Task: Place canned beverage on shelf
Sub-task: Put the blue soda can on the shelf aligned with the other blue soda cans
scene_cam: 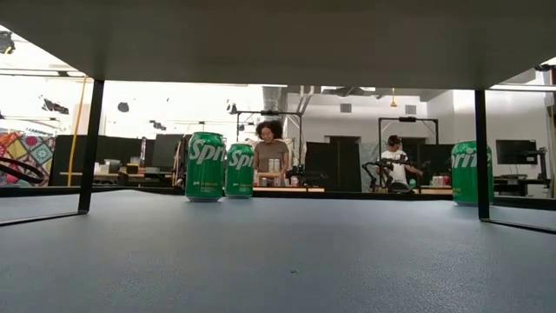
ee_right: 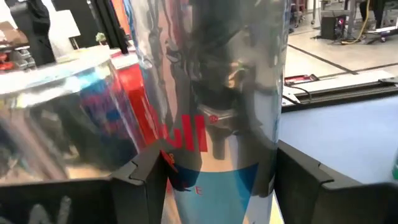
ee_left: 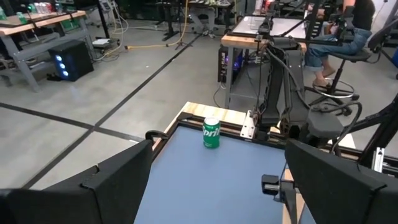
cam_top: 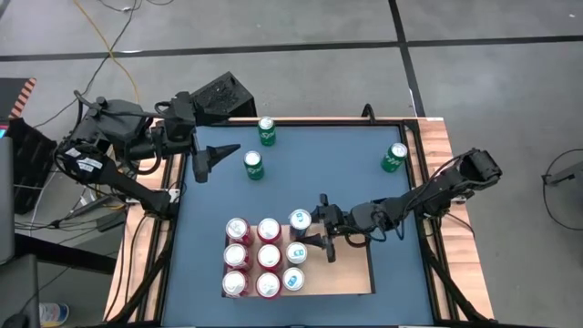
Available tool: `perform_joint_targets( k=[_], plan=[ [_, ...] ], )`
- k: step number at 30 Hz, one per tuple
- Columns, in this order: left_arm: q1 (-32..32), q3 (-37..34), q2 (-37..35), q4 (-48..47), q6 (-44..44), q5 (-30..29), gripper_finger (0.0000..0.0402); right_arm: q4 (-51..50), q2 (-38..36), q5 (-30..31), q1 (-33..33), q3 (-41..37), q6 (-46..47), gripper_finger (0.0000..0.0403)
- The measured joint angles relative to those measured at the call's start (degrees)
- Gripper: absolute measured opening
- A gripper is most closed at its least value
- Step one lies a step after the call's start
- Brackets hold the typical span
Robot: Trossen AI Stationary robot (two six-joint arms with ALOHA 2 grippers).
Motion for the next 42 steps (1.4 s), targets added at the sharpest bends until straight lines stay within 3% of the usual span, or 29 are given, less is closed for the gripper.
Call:
perform_joint_targets(
  k=[5, 11, 22, 42],
  plan=[
    [0.0, 0.0, 0.0, 0.1, 0.0, -0.1, 0.0352, 0.6, 0.0, 0.8, 0.1, -1.6, 0.5, 0.0226],
    [0.0, 0.0, 0.0, 0.5, 0.0, -0.1, 0.0352, 1.0, -0.1, -4.7, -1.5, -1.6, 0.2, 0.0226],
    [0.0, 0.0, 0.0, 0.4, -0.5, -0.1, 0.0352, -0.7, -0.1, -7.9, -2.2, -1.6, -2.1, 0.0226],
    [0.0, 0.0, 0.2, 0.4, -0.1, 0.0, 0.0352, -1.5, 1.0, -9.1, -2.7, -1.6, -1.5, 0.0265]
  ],
)
